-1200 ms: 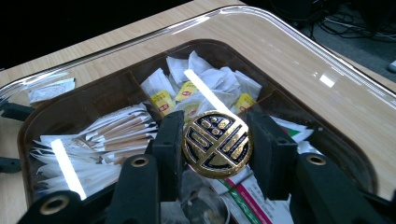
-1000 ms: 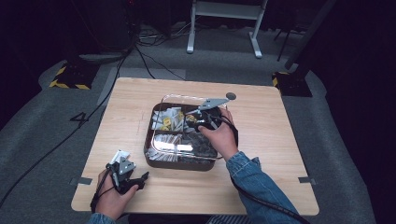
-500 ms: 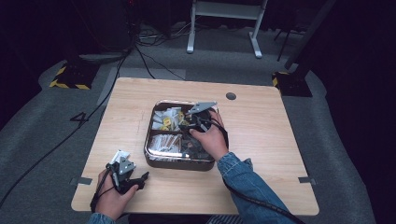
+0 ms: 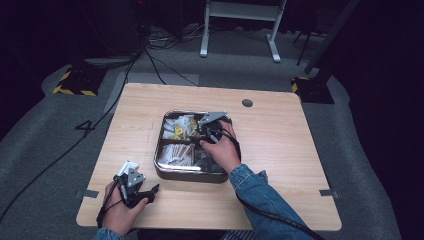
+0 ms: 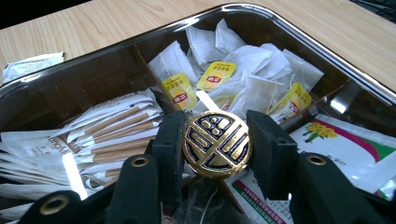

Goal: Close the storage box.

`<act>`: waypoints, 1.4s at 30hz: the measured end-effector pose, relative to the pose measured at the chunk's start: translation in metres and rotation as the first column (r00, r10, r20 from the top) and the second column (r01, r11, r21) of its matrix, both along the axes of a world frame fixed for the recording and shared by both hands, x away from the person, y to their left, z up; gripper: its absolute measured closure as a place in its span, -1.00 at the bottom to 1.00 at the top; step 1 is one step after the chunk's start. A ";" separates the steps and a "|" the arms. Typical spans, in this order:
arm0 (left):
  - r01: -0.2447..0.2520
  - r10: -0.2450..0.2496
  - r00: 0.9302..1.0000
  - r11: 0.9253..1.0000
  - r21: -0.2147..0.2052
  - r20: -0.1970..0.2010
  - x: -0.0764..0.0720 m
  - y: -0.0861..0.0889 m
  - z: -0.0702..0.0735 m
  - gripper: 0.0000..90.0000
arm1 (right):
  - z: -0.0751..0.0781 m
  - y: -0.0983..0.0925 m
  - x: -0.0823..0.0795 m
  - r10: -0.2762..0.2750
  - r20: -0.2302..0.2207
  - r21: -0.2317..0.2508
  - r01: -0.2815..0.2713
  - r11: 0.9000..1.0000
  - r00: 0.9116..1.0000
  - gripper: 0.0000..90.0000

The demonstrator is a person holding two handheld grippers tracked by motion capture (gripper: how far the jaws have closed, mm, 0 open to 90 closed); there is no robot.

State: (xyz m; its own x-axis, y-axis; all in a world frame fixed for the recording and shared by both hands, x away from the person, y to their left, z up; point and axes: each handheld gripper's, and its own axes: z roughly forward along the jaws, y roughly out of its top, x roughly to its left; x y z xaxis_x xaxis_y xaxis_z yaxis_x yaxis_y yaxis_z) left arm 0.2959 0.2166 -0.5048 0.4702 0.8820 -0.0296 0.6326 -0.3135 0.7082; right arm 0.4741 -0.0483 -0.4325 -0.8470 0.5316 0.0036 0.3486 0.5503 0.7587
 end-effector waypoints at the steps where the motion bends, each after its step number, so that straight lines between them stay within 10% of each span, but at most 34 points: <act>1: 0.000 0.000 1.000 1.000 0.000 0.000 0.000 0.000 0.000 -0.37 | 0.000 0.000 0.000 -0.001 0.000 -0.002 0.001 1.000 1.000 0.31; 29: 0.000 0.000 1.000 1.000 0.000 0.000 0.000 0.000 0.000 -0.37 | -0.002 0.001 -0.002 0.007 0.013 -0.040 -0.006 0.999 1.000 0.22; 42: 0.001 -0.001 1.000 1.000 -0.001 -0.001 0.000 0.000 0.000 -0.37 | 0.019 -0.002 -0.012 0.013 0.035 0.032 -0.014 0.999 0.999 -0.01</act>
